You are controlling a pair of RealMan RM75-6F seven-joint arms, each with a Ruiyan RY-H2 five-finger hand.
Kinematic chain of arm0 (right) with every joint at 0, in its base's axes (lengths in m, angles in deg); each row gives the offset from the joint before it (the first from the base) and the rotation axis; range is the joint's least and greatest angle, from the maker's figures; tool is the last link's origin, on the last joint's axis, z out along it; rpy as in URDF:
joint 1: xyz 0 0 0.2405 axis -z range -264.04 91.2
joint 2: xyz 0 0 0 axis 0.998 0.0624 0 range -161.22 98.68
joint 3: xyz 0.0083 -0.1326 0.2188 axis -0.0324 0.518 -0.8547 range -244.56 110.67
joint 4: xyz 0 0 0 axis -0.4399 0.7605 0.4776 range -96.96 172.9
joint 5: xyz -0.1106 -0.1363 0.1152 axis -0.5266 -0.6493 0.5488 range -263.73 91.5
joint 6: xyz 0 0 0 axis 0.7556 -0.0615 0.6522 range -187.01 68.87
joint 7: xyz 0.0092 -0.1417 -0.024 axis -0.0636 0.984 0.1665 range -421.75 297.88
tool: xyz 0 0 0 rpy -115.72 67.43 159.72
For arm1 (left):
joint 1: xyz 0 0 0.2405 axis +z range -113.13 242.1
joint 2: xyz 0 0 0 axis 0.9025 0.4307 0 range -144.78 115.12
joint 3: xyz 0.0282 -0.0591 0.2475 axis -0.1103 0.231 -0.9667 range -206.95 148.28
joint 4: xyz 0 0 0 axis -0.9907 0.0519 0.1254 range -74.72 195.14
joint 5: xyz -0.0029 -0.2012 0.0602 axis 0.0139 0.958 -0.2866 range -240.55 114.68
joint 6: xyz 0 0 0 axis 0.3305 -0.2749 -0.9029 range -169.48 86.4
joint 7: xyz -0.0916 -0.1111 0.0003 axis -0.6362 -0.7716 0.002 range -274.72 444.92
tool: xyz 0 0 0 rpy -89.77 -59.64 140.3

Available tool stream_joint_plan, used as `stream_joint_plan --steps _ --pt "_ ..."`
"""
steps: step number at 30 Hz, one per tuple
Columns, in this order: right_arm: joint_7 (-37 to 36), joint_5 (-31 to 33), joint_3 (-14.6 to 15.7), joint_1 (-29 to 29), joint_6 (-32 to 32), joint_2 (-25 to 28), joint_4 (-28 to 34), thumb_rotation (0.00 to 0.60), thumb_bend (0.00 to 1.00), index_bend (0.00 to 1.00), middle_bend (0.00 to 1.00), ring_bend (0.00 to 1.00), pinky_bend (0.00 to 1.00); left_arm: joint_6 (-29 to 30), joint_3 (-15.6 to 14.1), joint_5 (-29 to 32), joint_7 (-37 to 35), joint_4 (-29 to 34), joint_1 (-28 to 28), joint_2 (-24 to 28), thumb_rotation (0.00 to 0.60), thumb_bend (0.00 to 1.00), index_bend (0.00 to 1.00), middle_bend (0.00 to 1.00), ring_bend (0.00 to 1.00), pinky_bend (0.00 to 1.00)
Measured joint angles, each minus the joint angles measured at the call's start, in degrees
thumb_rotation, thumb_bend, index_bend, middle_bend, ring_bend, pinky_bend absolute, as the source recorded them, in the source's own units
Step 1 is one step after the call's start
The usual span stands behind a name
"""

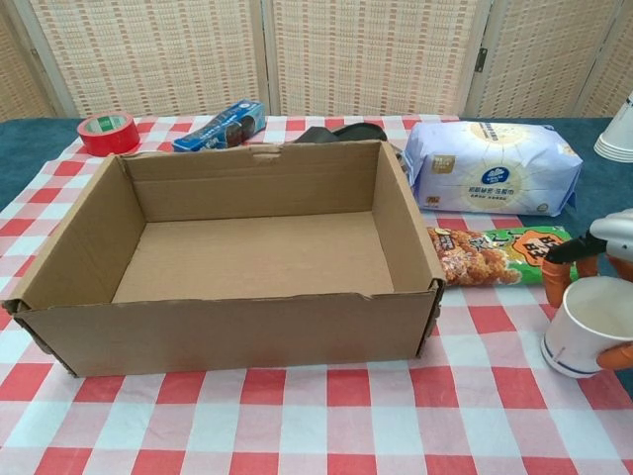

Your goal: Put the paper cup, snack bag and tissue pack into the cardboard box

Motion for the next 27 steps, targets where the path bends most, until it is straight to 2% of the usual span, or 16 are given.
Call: stream_joint_plan --steps 6,10,16,22,27 --pt "0.04 -0.01 -1.42 0.02 2.42 4.01 3.65 0.600 0.10 0.79 0.47 0.50 0.71 -0.29 -0.05 -0.05 0.17 0.04 -0.14 -0.04 0.600 0.22 0.00 0.00 0.00 0.00" --pt "1.04 0.52 -4.06 -0.66 4.06 7.15 6.85 0.600 0.10 0.80 0.47 0.51 0.72 -0.27 -0.12 -0.19 0.42 0.14 -0.16 -0.10 0.600 0.22 0.00 0.00 0.00 0.00" --pt "4.73 0.15 -8.76 -4.17 4.81 9.06 11.00 0.600 0.10 0.78 0.48 0.51 0.72 -0.50 -0.15 0.00 0.80 0.27 -0.19 -0.10 0.600 0.22 0.00 0.00 0.00 0.00" --pt "5.75 1.24 -14.46 -10.25 2.42 8.86 13.81 0.600 0.10 0.78 0.48 0.51 0.72 -0.93 -0.08 0.23 0.94 0.13 -0.38 -0.23 0.600 0.22 0.00 0.00 0.00 0.00" --pt "5.46 2.90 -17.02 -15.57 -0.44 4.67 13.23 0.600 0.10 0.77 0.48 0.51 0.72 -1.40 -0.10 0.53 1.49 0.01 -0.51 -0.37 0.600 0.22 0.00 0.00 0.00 0.00"
